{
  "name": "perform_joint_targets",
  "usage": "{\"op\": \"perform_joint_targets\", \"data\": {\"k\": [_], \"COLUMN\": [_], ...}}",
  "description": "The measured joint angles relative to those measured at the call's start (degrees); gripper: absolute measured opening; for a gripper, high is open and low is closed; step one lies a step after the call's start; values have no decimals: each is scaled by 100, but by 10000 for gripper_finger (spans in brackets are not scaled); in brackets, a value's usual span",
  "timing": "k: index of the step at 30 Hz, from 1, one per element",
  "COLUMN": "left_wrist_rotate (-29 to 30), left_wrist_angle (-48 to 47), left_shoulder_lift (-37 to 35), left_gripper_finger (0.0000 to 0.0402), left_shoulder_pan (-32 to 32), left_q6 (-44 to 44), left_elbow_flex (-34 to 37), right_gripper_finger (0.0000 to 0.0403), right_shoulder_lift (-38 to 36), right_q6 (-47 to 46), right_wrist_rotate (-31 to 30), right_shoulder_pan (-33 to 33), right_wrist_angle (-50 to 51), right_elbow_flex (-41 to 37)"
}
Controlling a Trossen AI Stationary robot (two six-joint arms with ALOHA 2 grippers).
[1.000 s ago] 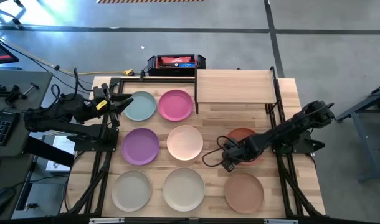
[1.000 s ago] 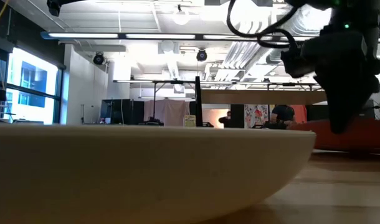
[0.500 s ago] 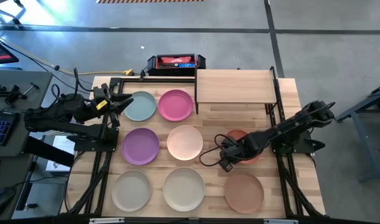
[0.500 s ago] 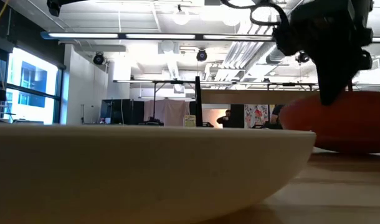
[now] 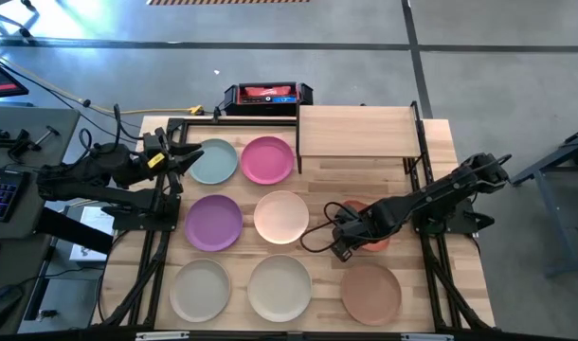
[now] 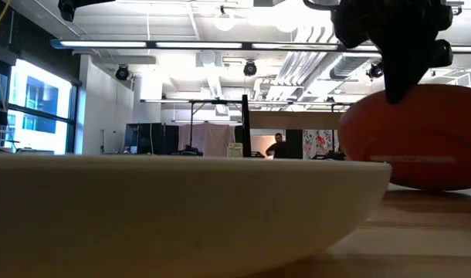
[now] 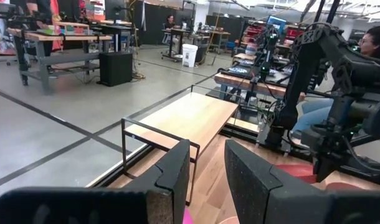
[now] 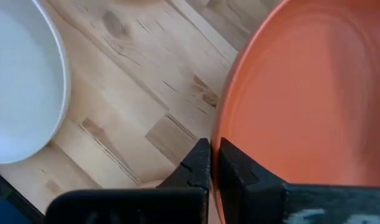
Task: Place and stack plates onto a shelf
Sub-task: Put the orange plate on the shelf
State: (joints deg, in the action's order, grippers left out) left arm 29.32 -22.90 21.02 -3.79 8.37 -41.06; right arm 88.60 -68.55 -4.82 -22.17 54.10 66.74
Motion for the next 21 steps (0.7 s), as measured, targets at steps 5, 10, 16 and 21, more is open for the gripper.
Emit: {"op": "perform_joint_targets", "data": {"k": [5,10,16,21], "left_wrist_rotate": [0,0,0,0], "left_wrist_angle": [0,-2,-2,0], "left_shoulder_lift": [0,0,0,0], "left_gripper_finger": [90,90,90,90], "left_shoulder_pan": [0,2,0,1], "left_q6": [-1,-1,-1,-1], "left_elbow_flex": [0,0,0,0], "right_gripper_finger": [0,0,0,0], "right_shoulder_lift": [-4,-4,-4,-4], "right_q6": [2,2,16,111], "right_wrist_rotate": [-84,-124,-354,-391], "right_shoulder_pan": [0,0,0,-2], "right_wrist_angle": [26,117,351,422], "right_elbow_flex": [176,342,523,721]}}
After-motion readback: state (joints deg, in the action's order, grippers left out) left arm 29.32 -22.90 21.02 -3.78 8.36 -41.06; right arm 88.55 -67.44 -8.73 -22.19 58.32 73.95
